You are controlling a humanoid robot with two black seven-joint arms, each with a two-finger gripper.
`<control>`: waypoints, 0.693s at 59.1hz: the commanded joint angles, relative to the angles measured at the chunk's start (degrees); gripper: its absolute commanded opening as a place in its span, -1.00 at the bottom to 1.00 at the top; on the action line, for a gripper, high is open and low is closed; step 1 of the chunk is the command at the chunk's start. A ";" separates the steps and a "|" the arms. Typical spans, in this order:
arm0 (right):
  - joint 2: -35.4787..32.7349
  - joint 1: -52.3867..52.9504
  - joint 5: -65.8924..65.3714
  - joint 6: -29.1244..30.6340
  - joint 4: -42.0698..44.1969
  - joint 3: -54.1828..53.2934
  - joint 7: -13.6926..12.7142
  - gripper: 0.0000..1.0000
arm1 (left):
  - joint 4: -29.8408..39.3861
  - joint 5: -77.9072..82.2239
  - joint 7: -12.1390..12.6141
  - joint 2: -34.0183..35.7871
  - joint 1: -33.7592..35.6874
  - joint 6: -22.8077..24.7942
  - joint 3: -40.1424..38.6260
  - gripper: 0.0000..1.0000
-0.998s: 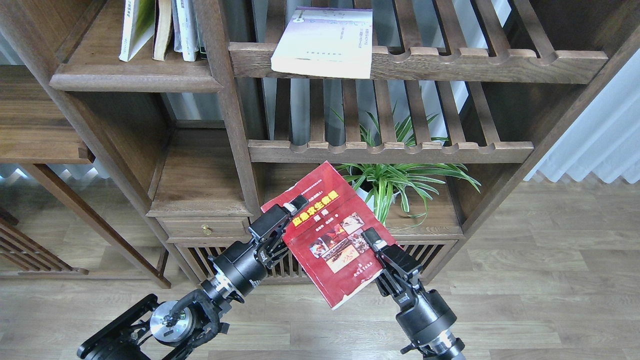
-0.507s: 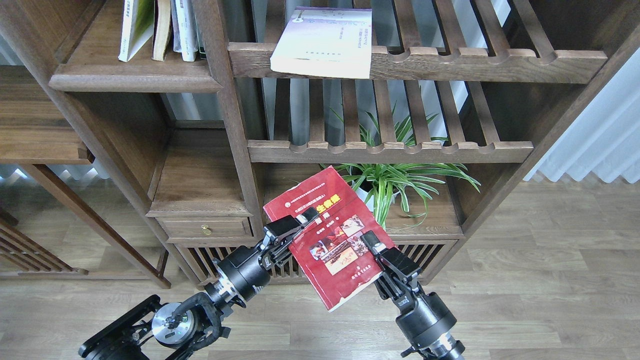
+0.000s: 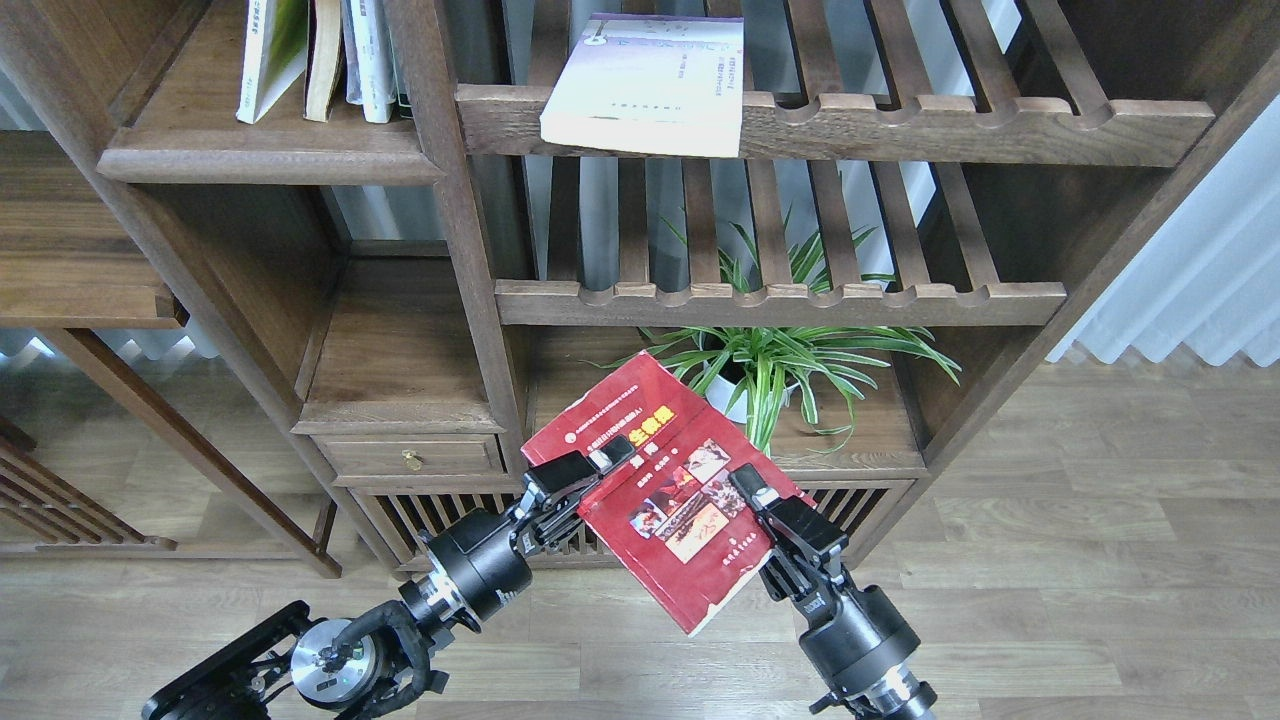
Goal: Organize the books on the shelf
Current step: 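Open the right gripper, leaving the red book in the left gripper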
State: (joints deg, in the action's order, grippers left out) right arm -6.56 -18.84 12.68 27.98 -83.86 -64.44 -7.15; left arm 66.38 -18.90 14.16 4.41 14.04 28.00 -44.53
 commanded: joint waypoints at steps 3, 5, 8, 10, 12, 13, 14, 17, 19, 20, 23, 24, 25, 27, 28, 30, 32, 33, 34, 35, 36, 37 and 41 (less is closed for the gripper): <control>-1.61 -0.85 -0.46 0.02 1.86 -0.95 0.03 0.83 | 0.77 0.70 -0.36 0.96 -1.91 0.00 -2.49 -0.91; -1.70 -1.02 -0.46 0.02 2.30 -1.65 0.03 0.84 | 0.94 0.97 -0.36 1.04 -2.43 0.00 -3.36 -0.91; -1.70 -1.02 -0.46 0.02 2.65 -2.62 0.03 0.84 | 1.38 1.93 -0.36 1.48 -3.05 0.00 -4.77 -0.92; -1.61 -1.02 -0.46 0.02 2.74 -2.88 0.03 0.84 | 1.47 2.81 -0.36 1.92 -3.49 0.00 -5.56 -0.91; -1.61 -1.02 -0.46 0.02 2.83 -2.97 0.03 0.84 | 1.56 3.95 -0.36 2.45 -4.01 0.00 -6.26 -0.91; -1.61 -1.02 -0.46 0.02 2.83 -2.97 0.03 0.84 | 1.56 4.22 -0.45 2.62 -4.19 0.00 -6.44 -0.92; -1.61 -1.02 -0.46 0.02 2.83 -3.06 0.11 0.84 | 1.56 4.83 -0.45 2.89 -4.45 0.00 -6.79 -0.92; -1.52 -1.02 -0.46 0.02 2.92 -3.06 0.12 0.84 | 1.73 6.50 -0.45 3.50 -5.42 0.00 -7.93 -0.92; -1.43 -1.02 -0.46 0.02 3.00 -3.06 0.12 0.84 | 1.91 7.46 -0.45 3.85 -5.77 0.00 -8.46 -0.91; -1.43 -1.02 -0.46 0.02 3.09 -3.06 0.12 0.84 | 1.91 7.99 -0.45 4.03 -6.04 0.00 -8.64 -0.91; -1.35 -1.02 -0.46 0.02 3.09 -3.06 0.12 0.84 | 2.44 10.19 -0.36 4.91 -6.74 0.00 -9.69 -0.92; -1.26 -1.02 -0.46 0.02 3.09 -3.06 0.12 0.84 | 2.61 10.54 -0.36 5.08 -6.83 0.00 -9.96 -0.91; -1.26 -1.02 -0.46 0.02 3.09 -3.06 0.12 0.84 | 4.00 12.64 -0.36 6.39 -7.79 0.00 -11.44 -0.91; -1.35 -1.02 -0.46 0.02 3.18 -3.06 0.12 0.84 | 4.81 13.88 -0.36 7.19 -8.50 0.00 -12.59 -0.92; -1.35 -1.11 -0.46 0.02 3.18 -3.06 0.12 0.84 | 5.33 14.41 -0.27 7.63 -8.94 0.00 -13.29 -0.92; -1.35 -1.02 -0.46 0.02 3.18 -3.15 0.12 0.84 | 6.04 14.94 -0.27 8.25 -9.72 0.00 -14.26 -0.92; -1.35 -1.11 -0.46 0.02 3.18 -3.15 0.12 0.84 | 6.39 15.20 -0.19 8.51 -10.17 0.00 -14.88 -0.92; -1.35 -1.11 -0.46 0.02 3.27 -3.15 0.12 0.84 | 6.83 15.64 -0.01 8.78 -10.69 0.00 -15.58 -0.92; -1.35 -1.03 -0.46 0.02 3.27 -3.15 0.12 0.84 | 6.83 15.82 -0.01 8.95 -10.87 0.00 -15.93 -0.91; -1.26 -1.02 -0.46 0.02 3.27 -3.15 0.12 0.84 | 7.18 16.43 -0.01 9.21 -11.22 0.00 -16.72 -0.91; -1.26 -1.02 -0.46 0.02 3.27 -3.15 0.12 0.84 | 7.36 16.87 -0.01 9.39 -11.49 0.00 -17.16 -0.91; -1.26 -1.02 -0.46 0.02 3.27 -3.15 0.12 0.84 | 7.45 17.14 -0.01 9.57 -11.75 0.00 -17.51 -0.91; -1.17 -0.94 -0.46 0.02 3.36 -3.15 0.12 0.84 | 8.06 19.16 -0.01 9.92 -12.89 0.00 -19.71 -0.92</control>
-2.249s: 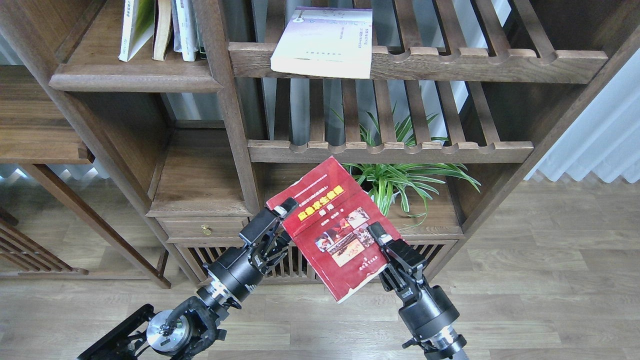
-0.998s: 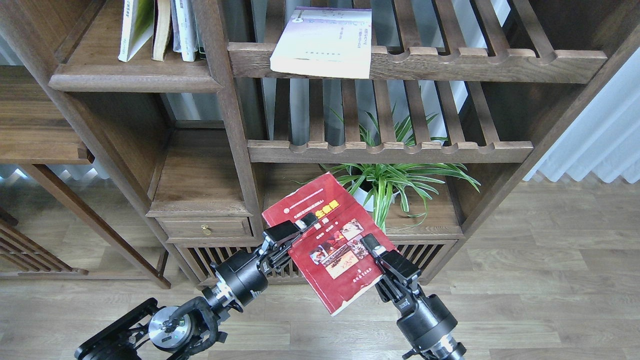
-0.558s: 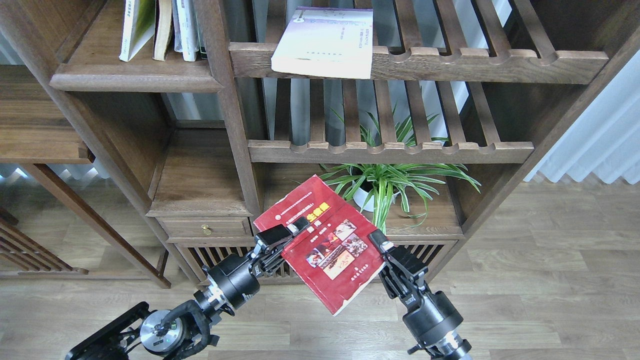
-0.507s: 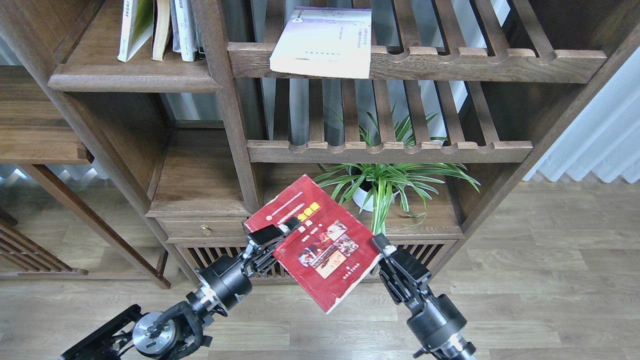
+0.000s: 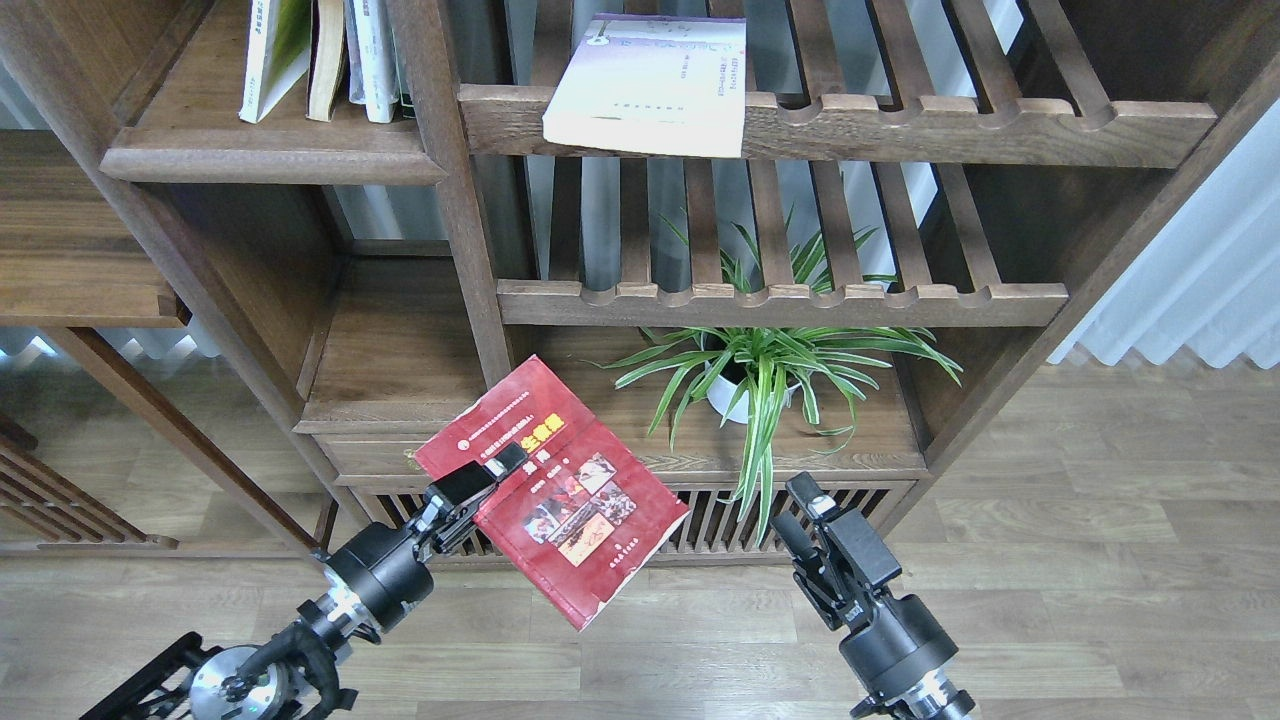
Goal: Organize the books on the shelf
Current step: 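Open the right gripper, leaving the red book in the left gripper, then lift the red book with the left gripper up toward the top shelf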
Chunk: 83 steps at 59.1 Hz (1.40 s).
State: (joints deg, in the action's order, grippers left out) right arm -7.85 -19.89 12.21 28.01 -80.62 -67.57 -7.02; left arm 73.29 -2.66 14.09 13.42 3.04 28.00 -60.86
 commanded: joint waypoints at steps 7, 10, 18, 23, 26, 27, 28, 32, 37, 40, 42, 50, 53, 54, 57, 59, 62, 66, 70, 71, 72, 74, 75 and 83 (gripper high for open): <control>0.55 0.29 0.00 -0.01 0.47 0.07 -0.01 0.84 | 2.55 6.34 0.15 1.17 -3.74 0.00 -7.16 -0.91; 0.64 0.38 0.00 -0.01 0.73 -0.01 -0.01 0.85 | 3.26 7.14 0.24 1.44 -4.44 0.00 -8.83 -0.91; 0.73 0.73 0.00 -0.01 1.26 -0.01 -0.01 0.96 | 5.72 7.14 0.68 3.02 -7.35 0.00 -11.91 -0.91; 1.52 0.82 0.00 -0.01 2.22 -0.01 -0.01 0.96 | 5.81 7.23 0.94 4.16 -8.84 0.00 -14.80 -0.91; 2.31 1.17 -0.08 -0.01 2.57 0.07 -0.01 0.96 | 5.81 7.23 1.12 4.95 -9.54 0.00 -16.74 -0.91; 2.49 1.26 -0.08 -0.01 2.66 0.07 -0.01 0.96 | 5.81 7.23 1.12 5.04 -9.81 0.00 -17.18 -0.91; 2.84 1.35 -0.08 -0.01 2.93 0.07 -0.01 0.96 | 5.81 7.23 1.21 5.39 -10.07 0.00 -18.14 -0.92; 3.28 2.05 -0.08 -0.01 3.19 0.07 -0.01 0.96 | 5.81 7.23 1.56 6.01 -10.34 0.00 -20.08 -0.91; 4.25 3.72 -0.08 -0.01 4.51 0.16 -0.01 0.96 | 5.90 7.23 2.70 6.62 -10.34 0.00 -23.60 -0.92; 4.77 4.42 -0.08 -0.01 4.95 0.16 -0.01 0.96 | 5.90 7.23 3.49 6.71 -10.25 0.00 -25.01 -0.92; 4.86 4.77 -0.08 -0.01 5.13 0.16 -0.01 0.96 | 5.90 7.14 4.02 6.71 -10.07 0.00 -25.97 -0.92; 5.65 4.95 -0.08 -0.01 5.56 0.16 -0.01 0.96 | 5.90 7.14 5.07 7.94 -9.63 0.00 -28.35 -0.92; 5.65 4.95 -0.08 -0.01 5.83 0.16 -0.01 0.96 | 5.90 7.14 5.07 8.55 -9.28 0.00 -28.44 -0.92; 5.65 5.04 -0.08 -0.01 6.00 0.16 -0.01 0.96 | 5.90 7.14 5.25 8.90 -9.02 0.00 -28.52 -0.92; 5.65 5.30 -0.08 -0.01 6.18 0.16 -0.01 0.96 | 5.98 7.23 6.12 9.70 -8.84 0.00 -28.61 -0.94; 5.65 5.39 -0.08 -0.01 6.27 0.16 -0.01 0.96 | 5.98 7.23 7.09 10.14 -8.84 0.00 -28.70 -0.94; 5.65 5.57 -0.08 -0.01 6.35 0.16 -0.01 0.96 | 5.98 7.23 8.23 10.31 -8.84 0.00 -29.49 -0.95; 5.65 5.74 -0.08 -0.01 6.44 0.16 -0.01 0.96 | 5.98 7.23 8.85 10.49 -8.75 0.00 -30.81 -0.96; 5.65 5.92 -0.17 -0.01 6.62 0.25 -0.01 0.96 | 5.98 7.23 9.03 11.28 -8.14 0.00 -32.21 -0.96; 5.74 6.00 -0.17 -0.01 6.62 0.25 -0.01 0.96 | 5.98 7.23 9.03 11.45 -7.96 0.00 -32.39 -0.96; 5.74 6.27 -0.17 -0.01 6.71 0.16 -0.01 0.96 | 5.98 7.23 9.03 12.07 -7.53 0.00 -32.74 -0.96; 5.83 6.53 -0.17 -0.01 6.71 0.25 -0.01 0.96 | 5.98 7.14 9.03 13.21 -6.56 0.00 -33.09 -0.96; 5.91 6.62 -0.17 -0.01 6.71 0.25 -0.01 0.96 | 5.98 7.14 9.03 13.48 -6.30 0.00 -33.18 -0.96; 6.79 6.80 -0.17 -0.01 6.71 0.16 -0.01 0.96 | 5.98 6.96 9.03 14.80 -3.57 0.00 -33.45 -0.96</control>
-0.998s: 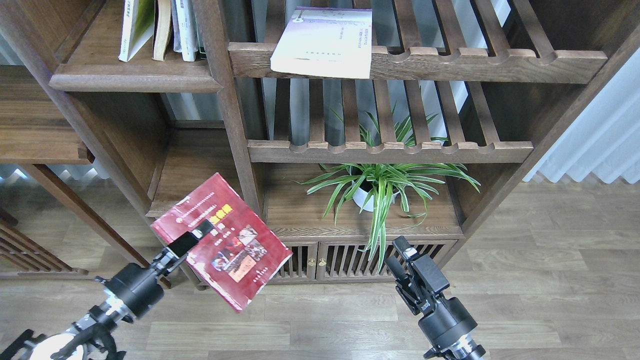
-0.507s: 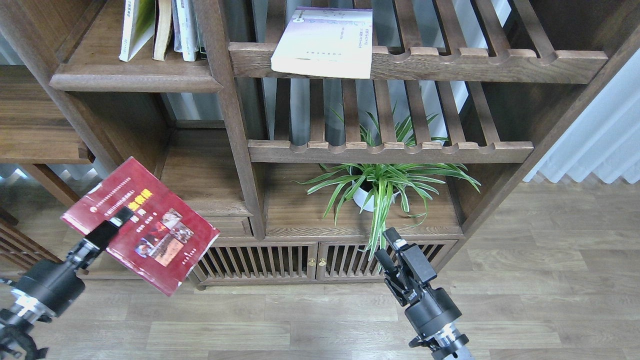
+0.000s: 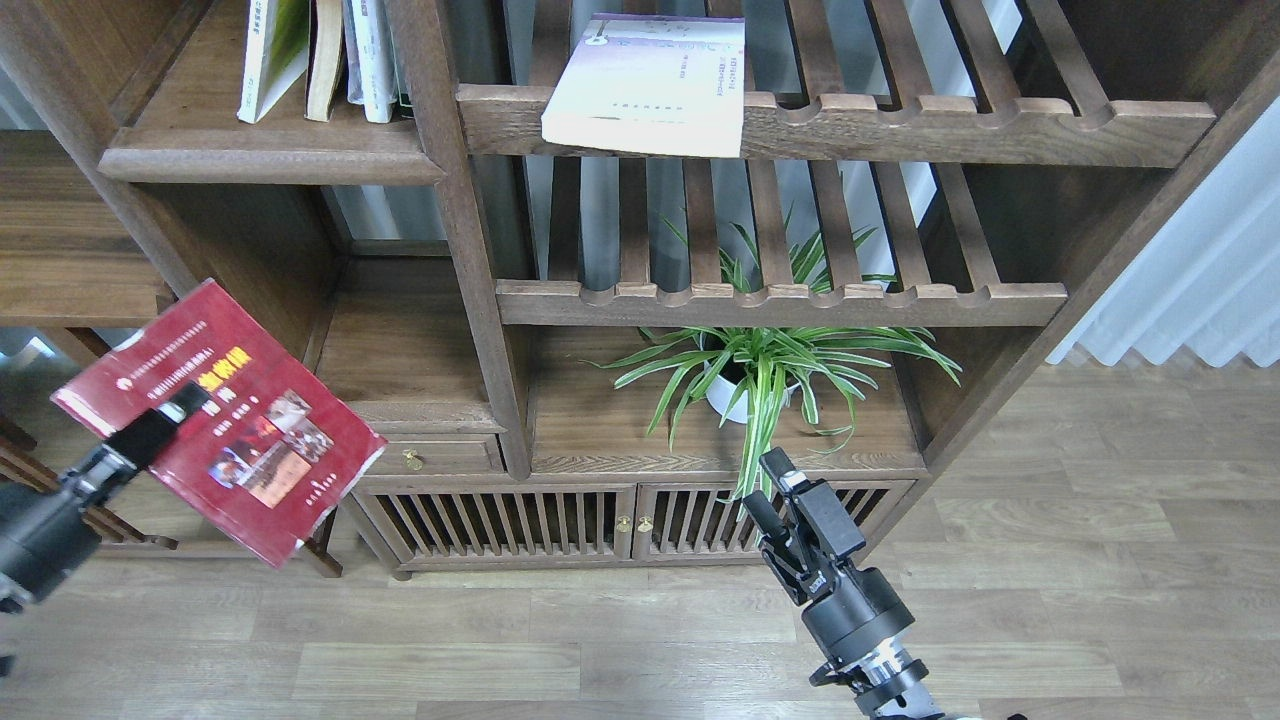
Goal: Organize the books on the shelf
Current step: 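Lift the red book with the left gripper up toward the top shelf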
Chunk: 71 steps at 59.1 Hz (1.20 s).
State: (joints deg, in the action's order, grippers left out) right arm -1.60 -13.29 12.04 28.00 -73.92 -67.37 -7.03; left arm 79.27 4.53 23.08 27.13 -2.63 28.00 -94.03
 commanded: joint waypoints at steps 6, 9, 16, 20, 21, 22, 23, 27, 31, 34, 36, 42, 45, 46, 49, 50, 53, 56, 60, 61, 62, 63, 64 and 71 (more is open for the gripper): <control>0.63 0.20 0.00 0.00 0.01 -0.05 0.00 0.96 | 0.00 -0.49 0.03 3.36 3.16 0.00 -0.45 -0.96; 0.63 0.20 0.00 0.00 0.01 -0.13 0.00 0.96 | 0.00 -0.58 0.03 4.15 4.03 0.00 -0.54 -0.96; 0.55 0.28 0.09 0.00 0.18 -0.13 0.00 0.96 | 0.00 -1.02 0.03 5.74 5.88 0.00 -0.71 -0.96; 0.63 0.37 0.09 0.00 0.27 -0.13 0.00 0.96 | 0.00 -1.55 0.03 6.09 6.76 0.00 -0.71 -0.97; 0.63 0.37 0.09 0.00 0.36 -0.13 0.00 0.96 | 0.00 -1.81 0.03 6.70 7.02 0.00 -0.71 -0.97; 0.63 0.37 0.09 0.00 0.36 -0.13 0.00 0.96 | 0.00 -1.90 0.03 6.88 7.29 0.00 -0.71 -0.97; 0.63 0.37 0.09 0.00 0.36 -0.13 0.00 0.96 | 0.00 -1.99 0.03 7.06 7.38 0.00 -0.71 -0.97; 0.63 0.55 0.09 0.00 0.44 -0.13 0.00 0.96 | 0.00 -2.34 0.03 8.20 8.08 0.00 -0.71 -0.97; 0.63 0.63 0.09 0.00 0.53 -0.13 0.00 0.96 | 0.09 -2.69 0.03 8.99 8.34 0.00 -0.71 -0.97; 0.63 0.72 0.09 0.00 0.71 -0.13 0.00 0.96 | 0.09 -3.04 0.03 9.87 9.04 0.00 -0.71 -0.97; 0.63 0.81 0.09 0.00 0.80 -0.13 0.00 0.96 | 0.09 -3.30 0.03 10.48 9.31 0.00 -0.80 -0.97; 0.63 1.07 0.09 0.00 0.88 -0.13 0.00 0.96 | 0.00 -4.36 0.03 12.68 11.15 0.00 -1.07 -0.98; 0.63 1.07 0.09 0.00 0.88 -0.22 0.00 0.96 | 0.00 -4.80 0.03 13.74 12.12 0.00 -1.15 -0.98; 0.63 1.07 0.09 0.00 0.88 -0.22 0.00 0.96 | 0.00 -4.97 0.03 14.26 12.73 0.00 -1.15 -0.98; 0.63 1.07 0.09 0.00 0.88 -0.14 0.00 0.96 | 0.00 -5.24 0.03 15.14 13.70 0.00 -1.15 -0.98; 0.63 1.07 0.09 0.00 0.88 -0.13 0.00 0.96 | 0.00 -5.24 0.03 15.32 13.88 0.00 -1.15 -0.98; 0.72 1.07 0.09 0.00 0.88 -0.13 0.00 0.96 | 0.00 -5.41 0.03 16.11 15.11 0.00 -1.15 -0.98; 0.72 1.07 0.09 0.00 0.88 -0.22 0.00 0.96 | 0.00 -5.50 0.03 16.37 15.99 0.00 -1.15 -0.98; 0.72 1.07 0.09 0.00 0.88 -0.22 0.00 0.96 | 0.00 -5.50 0.03 17.34 18.18 0.00 -1.15 -0.98; 0.72 1.07 0.09 0.00 0.88 -0.22 0.00 0.96 | 0.00 -5.50 0.03 17.51 18.45 0.00 -1.15 -0.98; 0.72 1.07 0.09 0.00 0.88 -0.22 0.00 0.96 | 0.00 -5.50 0.03 17.78 18.80 0.00 -1.15 -0.98; 0.72 1.07 0.09 0.00 0.88 -0.22 0.09 0.96 | 0.00 -5.50 0.03 17.95 19.06 0.00 -1.15 -0.98; 0.72 1.07 0.09 0.00 0.88 -0.22 0.00 0.96 | 0.00 -5.50 0.03 18.13 19.50 0.00 -1.15 -0.98; 0.72 1.07 0.09 0.00 0.88 -0.22 0.00 0.96 | 0.00 -5.50 0.12 18.75 21.26 0.00 -1.07 -0.98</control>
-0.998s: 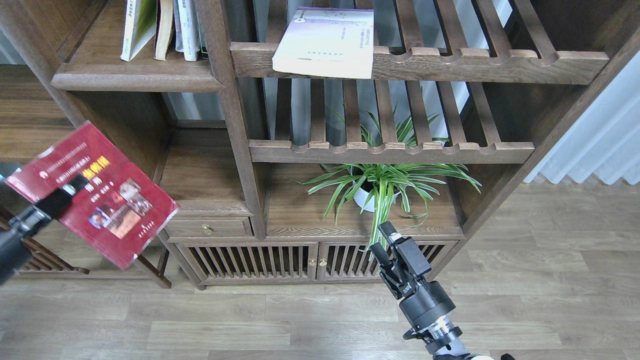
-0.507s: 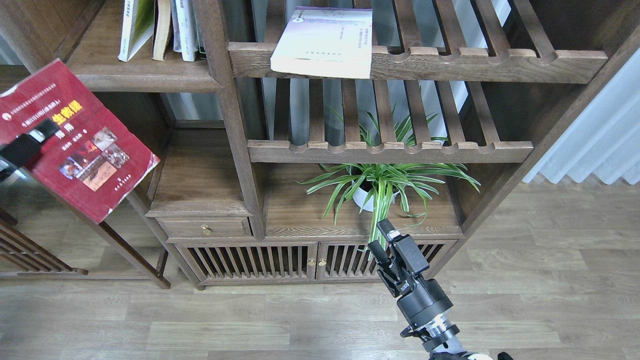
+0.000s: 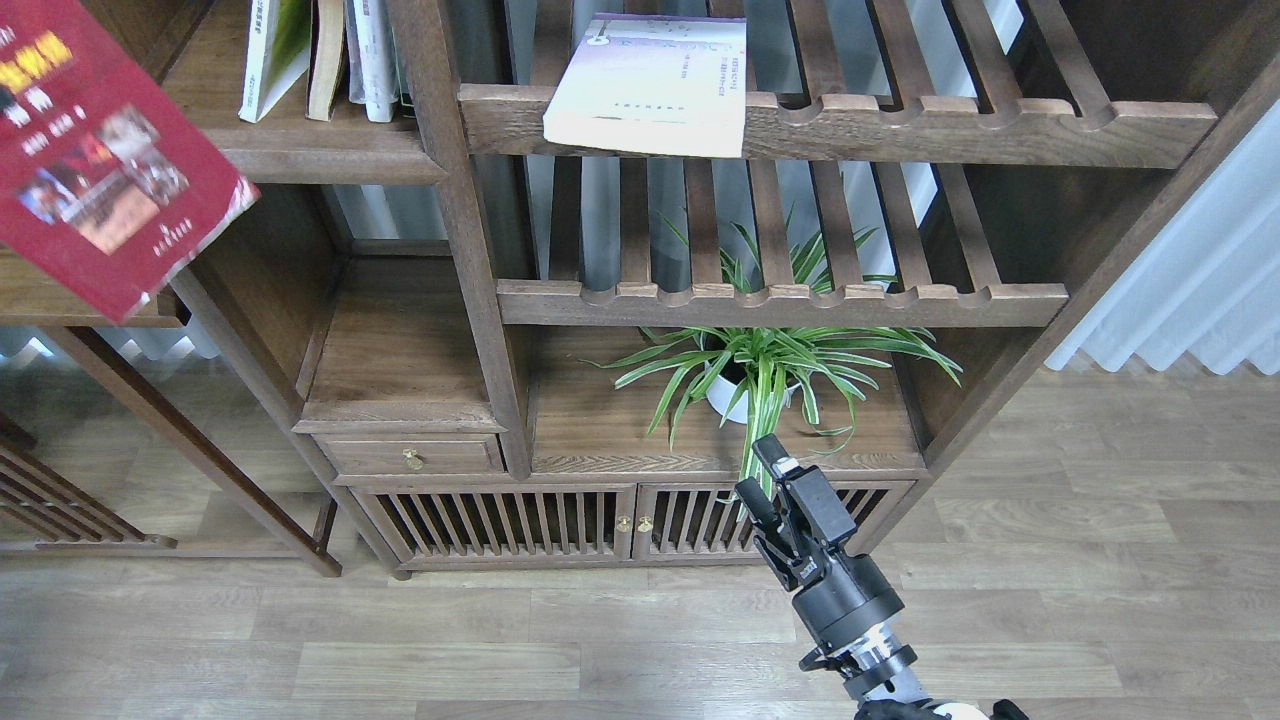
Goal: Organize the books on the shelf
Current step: 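Lift the red book with the left gripper up toward the top shelf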
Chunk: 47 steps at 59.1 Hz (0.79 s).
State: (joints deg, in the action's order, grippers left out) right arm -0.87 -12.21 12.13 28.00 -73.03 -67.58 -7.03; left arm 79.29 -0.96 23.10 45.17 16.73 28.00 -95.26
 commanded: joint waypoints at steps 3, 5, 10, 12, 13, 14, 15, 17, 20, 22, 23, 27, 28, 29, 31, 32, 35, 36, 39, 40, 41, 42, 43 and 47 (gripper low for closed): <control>0.17 -0.01 0.00 0.00 0.00 -0.01 0.00 0.96 | -0.02 0.09 0.45 1.41 2.60 0.00 0.16 -0.98; 0.35 -0.01 0.00 0.00 0.00 -0.01 0.00 0.96 | -0.02 0.09 0.62 1.93 2.95 0.00 0.16 -0.98; 0.52 -0.01 0.00 0.00 0.00 -0.01 0.00 0.96 | -0.02 0.17 0.71 2.46 3.92 0.00 0.25 -0.97; 0.61 -0.01 0.00 0.00 0.00 -0.01 0.00 0.96 | -0.02 0.35 0.80 2.46 4.45 0.00 0.25 -0.97; 0.61 -0.01 0.00 0.00 0.00 -0.01 0.00 0.96 | -0.02 0.52 0.80 2.46 4.97 0.00 0.25 -0.97; 0.70 -0.01 0.00 0.00 0.00 -0.01 0.00 0.96 | -0.10 0.79 0.89 2.46 5.58 0.00 0.42 -0.97; 0.70 -0.01 0.00 0.00 0.00 -0.01 0.00 0.96 | -0.10 0.88 0.98 2.46 5.85 0.00 0.60 -0.97; 0.70 -0.01 0.00 0.00 0.00 -0.01 0.00 0.96 | -0.10 1.58 1.24 2.29 7.25 0.00 0.87 -0.96; 0.70 -0.01 0.00 0.00 0.00 -0.01 0.00 0.96 | -0.10 2.81 1.59 1.94 8.66 0.00 1.04 -0.96; 0.70 -0.01 0.00 0.00 0.00 -0.01 0.00 0.96 | -0.19 3.69 1.59 1.85 9.28 0.00 1.22 -0.96; 0.70 -0.01 0.00 0.00 0.00 -0.01 0.00 0.96 | -0.19 4.47 1.68 1.76 9.72 0.00 1.30 -0.96; 0.70 -0.01 0.00 0.00 0.00 -0.01 0.00 0.96 | -0.28 5.88 1.68 1.32 11.04 0.00 1.57 -0.96; 0.70 -0.09 0.00 0.00 0.00 -0.01 0.00 0.96 | -0.19 6.23 1.68 1.15 11.39 0.00 1.57 -0.96; 0.70 -0.09 0.00 0.00 0.00 -0.01 0.00 0.96 | -0.19 6.32 1.68 1.06 11.56 0.00 1.57 -0.96; 0.70 -0.09 0.00 0.00 0.00 -0.01 0.00 0.96 | -0.28 7.02 1.68 0.80 12.09 0.00 1.57 -0.96; 0.61 -0.09 0.08 0.00 0.00 -0.01 0.00 0.96 | -0.37 7.29 1.68 0.79 12.35 0.00 1.57 -0.96; 0.61 -0.09 0.08 0.00 0.00 -0.01 0.00 0.96 | -0.37 7.64 1.68 0.71 12.71 0.00 1.48 -0.96; 0.70 -0.09 0.08 0.00 0.00 -0.01 0.00 0.96 | -0.45 7.90 1.68 0.71 12.88 0.00 1.48 -0.96; 0.70 -0.09 0.08 0.00 -0.09 -0.01 0.00 0.96 | -0.89 8.79 1.59 0.62 13.06 0.00 1.48 -0.96; 0.70 -0.09 0.08 0.00 0.00 -0.01 0.00 0.96 | -1.07 9.13 1.59 0.53 13.15 0.00 1.48 -0.96; 0.70 -0.09 0.08 0.00 0.00 -0.01 0.00 0.96 | -1.16 9.14 1.59 0.44 13.15 0.00 1.48 -0.96; 0.70 -0.01 0.08 0.00 0.00 -0.01 0.00 0.96 | -1.42 9.49 1.59 0.27 13.24 0.00 1.48 -0.96; 0.70 -0.09 0.08 0.00 -0.09 -0.01 0.00 0.96 | -1.42 9.66 1.59 0.18 13.24 0.00 1.48 -0.96; 0.70 -0.01 0.00 0.00 0.00 -0.01 0.00 0.96 | -2.04 10.63 1.59 -0.35 13.85 0.00 1.39 -0.96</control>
State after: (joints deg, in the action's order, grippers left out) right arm -0.18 -12.30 12.19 28.00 -73.03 -67.59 -7.03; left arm 78.14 8.15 24.77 45.56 29.85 28.00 -93.72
